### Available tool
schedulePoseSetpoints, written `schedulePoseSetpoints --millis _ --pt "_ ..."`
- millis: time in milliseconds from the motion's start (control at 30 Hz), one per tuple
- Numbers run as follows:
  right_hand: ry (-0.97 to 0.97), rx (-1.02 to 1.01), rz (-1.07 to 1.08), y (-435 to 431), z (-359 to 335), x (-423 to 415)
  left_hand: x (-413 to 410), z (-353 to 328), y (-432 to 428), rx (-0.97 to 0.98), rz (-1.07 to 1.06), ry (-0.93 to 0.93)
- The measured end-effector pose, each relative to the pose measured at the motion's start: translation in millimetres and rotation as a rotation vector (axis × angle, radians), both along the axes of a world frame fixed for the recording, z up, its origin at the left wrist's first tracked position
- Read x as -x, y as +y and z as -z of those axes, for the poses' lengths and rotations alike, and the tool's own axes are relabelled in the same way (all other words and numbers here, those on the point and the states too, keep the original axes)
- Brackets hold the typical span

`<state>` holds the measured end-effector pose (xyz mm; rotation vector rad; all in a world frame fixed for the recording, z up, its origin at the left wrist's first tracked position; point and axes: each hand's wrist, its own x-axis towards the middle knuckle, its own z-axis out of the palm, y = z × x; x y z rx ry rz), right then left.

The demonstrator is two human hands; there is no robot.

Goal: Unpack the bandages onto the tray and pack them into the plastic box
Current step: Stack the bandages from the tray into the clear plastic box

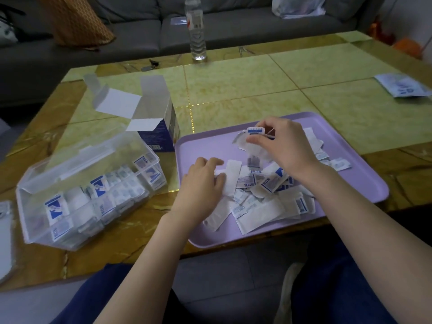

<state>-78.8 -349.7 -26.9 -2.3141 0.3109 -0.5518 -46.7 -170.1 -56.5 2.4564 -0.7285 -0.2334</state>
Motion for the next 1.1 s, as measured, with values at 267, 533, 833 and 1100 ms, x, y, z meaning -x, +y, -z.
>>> schedulePoseSetpoints --millis 267,533,833,1100 --pt "0.115 0.036 -0.382 35 18 -2 1 -2 2 0.258 0.024 -0.106" --pt "0.373 0.260 -0.370 31 28 1 -6 8 9 0.154 -0.038 -0.178" --pt "0.280 0.375 -0.399 39 25 8 -6 5 9 0.294 -0.072 -0.176" --pt "0.297 0.197 -0.398 38 32 7 -2 9 9 0.159 -0.074 -0.028"
